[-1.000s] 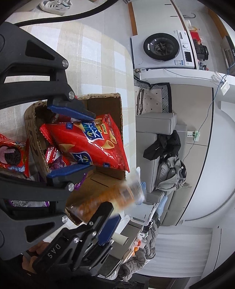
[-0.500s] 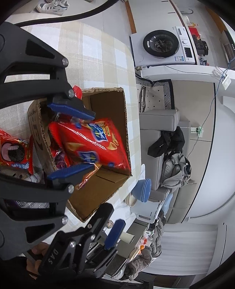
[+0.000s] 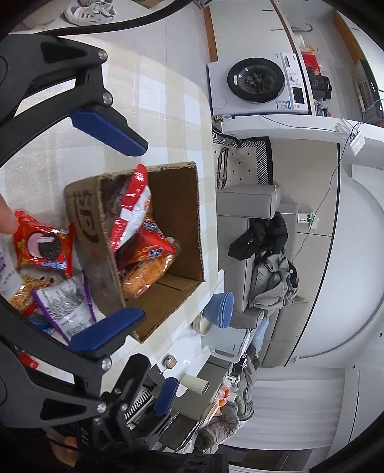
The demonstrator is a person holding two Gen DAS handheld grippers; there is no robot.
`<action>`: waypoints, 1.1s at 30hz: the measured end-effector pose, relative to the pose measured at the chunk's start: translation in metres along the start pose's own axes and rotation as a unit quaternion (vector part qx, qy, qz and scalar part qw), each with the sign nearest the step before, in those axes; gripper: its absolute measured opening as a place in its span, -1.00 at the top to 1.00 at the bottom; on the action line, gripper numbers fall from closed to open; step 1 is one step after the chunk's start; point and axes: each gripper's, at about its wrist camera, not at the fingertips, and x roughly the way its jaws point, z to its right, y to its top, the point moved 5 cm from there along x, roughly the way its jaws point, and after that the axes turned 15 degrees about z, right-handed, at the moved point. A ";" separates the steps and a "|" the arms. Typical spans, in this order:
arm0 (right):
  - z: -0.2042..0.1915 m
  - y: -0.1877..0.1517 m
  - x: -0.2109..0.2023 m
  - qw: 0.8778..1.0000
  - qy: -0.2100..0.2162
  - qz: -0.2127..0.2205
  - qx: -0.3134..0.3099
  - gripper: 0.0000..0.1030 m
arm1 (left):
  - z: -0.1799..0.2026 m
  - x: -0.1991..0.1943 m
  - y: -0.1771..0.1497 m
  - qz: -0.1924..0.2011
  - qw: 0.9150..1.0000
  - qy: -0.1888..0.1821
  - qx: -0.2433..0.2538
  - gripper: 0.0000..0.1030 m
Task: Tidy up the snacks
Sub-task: 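Open the left tool over the box while the right tool releases its orange-stick bag inside, then move both open tools back down toward the remaining snack pile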
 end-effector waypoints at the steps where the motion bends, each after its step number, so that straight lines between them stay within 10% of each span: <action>1: -0.001 -0.002 -0.003 1.000 0.001 -0.006 0.004 -0.99 | 0.000 -0.006 -0.002 -0.002 1.000 0.000 0.000 -0.98; 33: -0.013 -0.082 -0.054 0.986 0.029 -0.162 0.008 -0.99 | -0.012 -0.109 -0.045 -0.059 0.998 0.029 0.015 -0.98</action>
